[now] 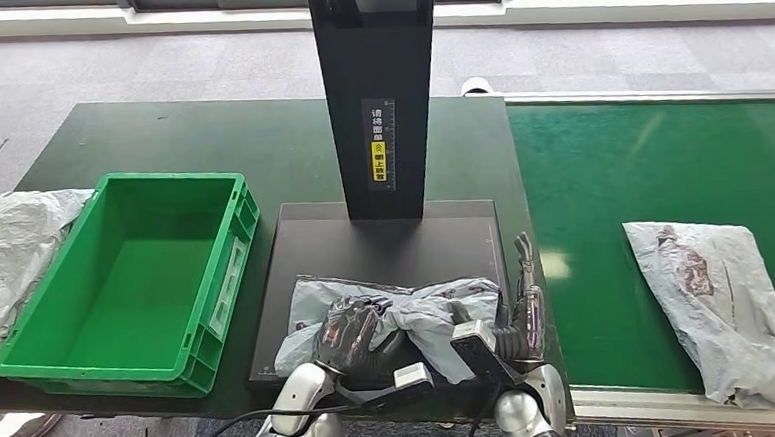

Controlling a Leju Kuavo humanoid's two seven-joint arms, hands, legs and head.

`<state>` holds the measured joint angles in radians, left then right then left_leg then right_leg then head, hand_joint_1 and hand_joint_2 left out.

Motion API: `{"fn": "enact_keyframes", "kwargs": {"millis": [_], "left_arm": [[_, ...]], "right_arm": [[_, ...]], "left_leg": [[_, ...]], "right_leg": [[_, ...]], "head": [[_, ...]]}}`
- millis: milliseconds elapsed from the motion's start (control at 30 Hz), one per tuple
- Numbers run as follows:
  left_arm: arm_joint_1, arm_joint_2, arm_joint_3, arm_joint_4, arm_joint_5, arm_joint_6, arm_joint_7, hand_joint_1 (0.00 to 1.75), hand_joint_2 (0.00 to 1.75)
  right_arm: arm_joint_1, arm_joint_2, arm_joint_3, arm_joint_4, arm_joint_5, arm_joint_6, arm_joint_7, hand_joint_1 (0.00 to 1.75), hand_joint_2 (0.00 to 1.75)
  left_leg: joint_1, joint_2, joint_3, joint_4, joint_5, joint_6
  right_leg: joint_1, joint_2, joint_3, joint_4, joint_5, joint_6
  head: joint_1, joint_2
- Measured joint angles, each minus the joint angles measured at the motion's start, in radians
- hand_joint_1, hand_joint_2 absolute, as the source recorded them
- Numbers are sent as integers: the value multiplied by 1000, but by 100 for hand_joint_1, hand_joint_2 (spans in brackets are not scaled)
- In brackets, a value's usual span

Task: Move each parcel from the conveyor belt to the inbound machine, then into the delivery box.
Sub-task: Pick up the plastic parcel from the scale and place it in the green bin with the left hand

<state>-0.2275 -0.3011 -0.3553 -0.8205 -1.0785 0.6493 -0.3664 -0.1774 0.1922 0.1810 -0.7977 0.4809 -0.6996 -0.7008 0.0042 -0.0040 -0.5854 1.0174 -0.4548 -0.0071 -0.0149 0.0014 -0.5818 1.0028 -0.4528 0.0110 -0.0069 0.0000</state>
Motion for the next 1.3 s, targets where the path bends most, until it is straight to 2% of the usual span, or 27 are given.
{"fn": "enact_keyframes", "kwargs": {"millis": [267,433,733,1300], "left_arm": [[21,0,40,-60,56,42,-74,175,175],[59,3,81,-169,67,46,-118,175,175],[97,9,105,-257,72,46,-122,175,175],[105,11,107,-279,73,47,-122,175,175]], "right_arm": [[-4,-11,34,15,-24,0,0,0,175],[-15,-19,53,29,-32,0,0,0,175],[-24,-23,62,43,-32,0,0,0,175],[-25,-24,62,46,-32,0,0,0,175]], "left_leg": [[0,0,-1,0,0,0],[0,0,-2,0,0,0],[0,-1,-2,0,0,0],[0,-1,-2,0,0,0]], "right_leg": [[0,0,-1,0,0,0],[0,0,-2,0,0,0],[0,-1,-2,0,0,0],[0,-1,-2,0,0,0]], "head": [[0,0],[0,0],[0,0],[0,0]]}}
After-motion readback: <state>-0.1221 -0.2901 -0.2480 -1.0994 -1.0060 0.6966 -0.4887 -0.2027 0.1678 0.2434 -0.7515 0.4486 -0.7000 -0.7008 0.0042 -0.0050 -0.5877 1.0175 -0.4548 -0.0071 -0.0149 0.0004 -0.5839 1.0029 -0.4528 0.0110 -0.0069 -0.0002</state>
